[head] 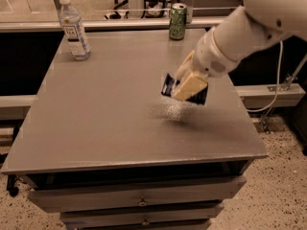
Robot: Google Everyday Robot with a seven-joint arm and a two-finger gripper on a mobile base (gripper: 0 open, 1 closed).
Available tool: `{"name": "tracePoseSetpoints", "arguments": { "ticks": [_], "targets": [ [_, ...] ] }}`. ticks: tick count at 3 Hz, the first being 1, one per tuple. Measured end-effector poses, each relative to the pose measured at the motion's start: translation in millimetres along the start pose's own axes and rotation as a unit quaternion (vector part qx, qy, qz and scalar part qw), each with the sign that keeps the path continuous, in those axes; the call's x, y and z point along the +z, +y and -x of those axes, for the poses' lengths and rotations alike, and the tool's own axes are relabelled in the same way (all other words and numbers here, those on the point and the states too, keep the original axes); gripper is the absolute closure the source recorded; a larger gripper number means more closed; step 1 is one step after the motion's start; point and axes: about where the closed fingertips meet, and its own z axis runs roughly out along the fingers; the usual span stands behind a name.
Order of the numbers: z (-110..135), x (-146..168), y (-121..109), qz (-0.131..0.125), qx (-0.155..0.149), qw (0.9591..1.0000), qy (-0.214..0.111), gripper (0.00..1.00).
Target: Move rxbar blueberry near green can
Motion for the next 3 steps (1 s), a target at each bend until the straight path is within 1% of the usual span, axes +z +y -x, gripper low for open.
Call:
{"name": "tracePoseSetpoints", "arguments": {
  "ticks": [1, 2, 3],
  "targets": [
    [30.2, -27.4, -23.4, -0.031, -0.018, 0.9991, -0.022, 1.00],
    [29.0, -26.9, -23.5, -0.035, -0.025, 0.9990, -0.014, 1.00],
    [29.5, -28.0, -51.9, -0.059, -0.043, 0.9971, -0.020, 1.00]
  ]
}}
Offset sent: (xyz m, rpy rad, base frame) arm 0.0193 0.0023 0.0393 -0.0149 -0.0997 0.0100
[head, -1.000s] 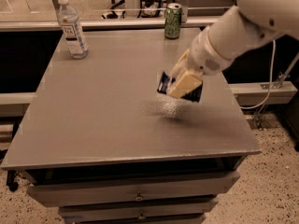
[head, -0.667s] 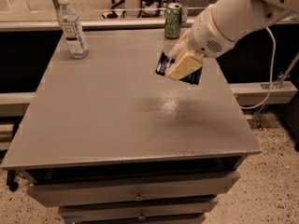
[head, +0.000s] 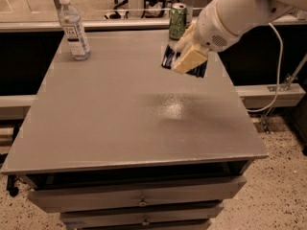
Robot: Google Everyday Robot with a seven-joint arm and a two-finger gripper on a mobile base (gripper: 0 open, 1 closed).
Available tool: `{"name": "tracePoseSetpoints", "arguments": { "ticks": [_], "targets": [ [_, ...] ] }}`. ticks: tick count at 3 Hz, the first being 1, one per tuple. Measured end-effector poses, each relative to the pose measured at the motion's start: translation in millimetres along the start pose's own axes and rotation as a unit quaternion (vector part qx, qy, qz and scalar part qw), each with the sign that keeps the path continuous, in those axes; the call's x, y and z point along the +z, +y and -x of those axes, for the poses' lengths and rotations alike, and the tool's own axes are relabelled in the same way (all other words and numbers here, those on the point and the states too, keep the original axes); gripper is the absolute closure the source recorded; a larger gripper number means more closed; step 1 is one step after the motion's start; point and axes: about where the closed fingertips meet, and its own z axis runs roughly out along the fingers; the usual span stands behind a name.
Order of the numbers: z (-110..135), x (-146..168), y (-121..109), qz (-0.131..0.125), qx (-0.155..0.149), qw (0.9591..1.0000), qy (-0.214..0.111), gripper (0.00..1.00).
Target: Move rxbar blueberry near green can
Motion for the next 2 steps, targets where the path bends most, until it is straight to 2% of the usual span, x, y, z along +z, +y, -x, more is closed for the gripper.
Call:
{"name": "tracePoseSetpoints", "arguments": {
  "ticks": [1, 2],
  "targets": [
    [-12.2, 15.1, -75.4, -0.049, -0.048, 0.9975, -0.014, 1.00],
    [-34.4, 46.4, -131.1, -0.058, -0.077, 0.9952, -0.017, 1.00]
  ]
}}
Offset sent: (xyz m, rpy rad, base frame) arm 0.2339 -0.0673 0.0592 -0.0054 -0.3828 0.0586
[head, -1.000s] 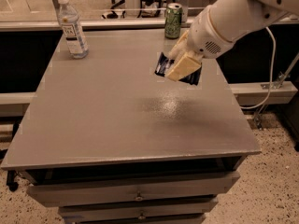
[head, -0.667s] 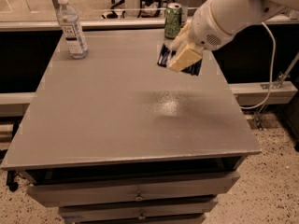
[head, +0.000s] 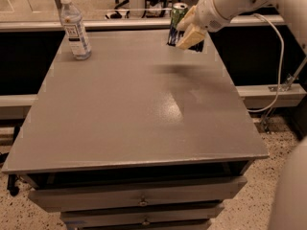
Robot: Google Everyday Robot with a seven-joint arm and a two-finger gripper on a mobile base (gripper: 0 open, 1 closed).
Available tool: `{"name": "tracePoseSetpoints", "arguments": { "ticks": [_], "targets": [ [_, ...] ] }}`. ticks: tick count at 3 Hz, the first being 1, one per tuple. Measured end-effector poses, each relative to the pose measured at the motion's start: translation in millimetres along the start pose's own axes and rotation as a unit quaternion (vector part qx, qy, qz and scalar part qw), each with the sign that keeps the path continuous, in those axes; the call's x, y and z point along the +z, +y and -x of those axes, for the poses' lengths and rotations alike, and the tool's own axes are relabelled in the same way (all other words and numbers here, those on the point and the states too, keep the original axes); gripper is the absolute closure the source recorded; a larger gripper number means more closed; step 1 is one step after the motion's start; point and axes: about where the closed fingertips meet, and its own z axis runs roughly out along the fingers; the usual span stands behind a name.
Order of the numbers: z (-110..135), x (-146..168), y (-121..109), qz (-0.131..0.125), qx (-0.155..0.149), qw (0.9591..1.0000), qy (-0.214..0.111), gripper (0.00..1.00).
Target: Move rxbar blueberry near green can
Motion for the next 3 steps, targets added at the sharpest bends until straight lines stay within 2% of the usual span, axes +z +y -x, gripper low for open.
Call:
{"name": "tracePoseSetpoints", "arguments": {
  "ticks": [1, 2, 3],
  "targets": [
    [-22.7, 9.0, -39.5, -0.028, -0.006, 0.9996, 0.000, 1.00],
    [-38.5, 5.4, -73.5, -0.067, -0.008, 0.9977, -0.001, 1.00],
    [-47.8, 7.7, -90.1, -0.082, -0.010, 0.9966, 0.003, 1.00]
  ]
}}
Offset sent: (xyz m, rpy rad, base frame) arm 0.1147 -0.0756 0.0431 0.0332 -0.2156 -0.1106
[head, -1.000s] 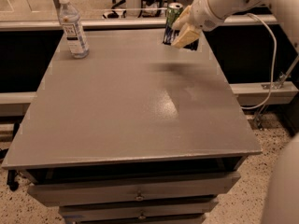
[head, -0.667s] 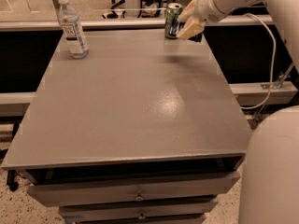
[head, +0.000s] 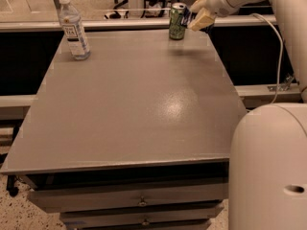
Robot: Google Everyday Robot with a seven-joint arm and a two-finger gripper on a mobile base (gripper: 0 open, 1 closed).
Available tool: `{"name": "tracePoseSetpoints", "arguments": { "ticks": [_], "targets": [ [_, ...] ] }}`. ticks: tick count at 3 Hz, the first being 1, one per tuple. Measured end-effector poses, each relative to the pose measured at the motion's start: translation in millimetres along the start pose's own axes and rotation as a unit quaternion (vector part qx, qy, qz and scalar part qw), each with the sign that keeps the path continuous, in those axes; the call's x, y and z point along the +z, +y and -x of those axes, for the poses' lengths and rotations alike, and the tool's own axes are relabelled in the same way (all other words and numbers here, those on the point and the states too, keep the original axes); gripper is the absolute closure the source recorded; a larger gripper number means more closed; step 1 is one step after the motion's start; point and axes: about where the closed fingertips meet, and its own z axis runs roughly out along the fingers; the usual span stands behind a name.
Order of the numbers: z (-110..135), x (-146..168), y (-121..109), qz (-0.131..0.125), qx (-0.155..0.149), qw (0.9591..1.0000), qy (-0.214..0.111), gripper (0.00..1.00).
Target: Move rxbar blueberry near green can
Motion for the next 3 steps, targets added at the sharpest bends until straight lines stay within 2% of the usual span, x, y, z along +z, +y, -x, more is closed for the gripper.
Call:
{"name": "tracePoseSetpoints", "arguments": {
  "ticks": [2, 3],
  "targets": [
    [-12.8, 29.5, 1.7, 0.015, 0.002, 0.9999, 0.007, 1.00],
    [-23.1, 38.3, 3.2, 0.020, 0.009, 0.9996, 0.020, 0.82]
  ]
}}
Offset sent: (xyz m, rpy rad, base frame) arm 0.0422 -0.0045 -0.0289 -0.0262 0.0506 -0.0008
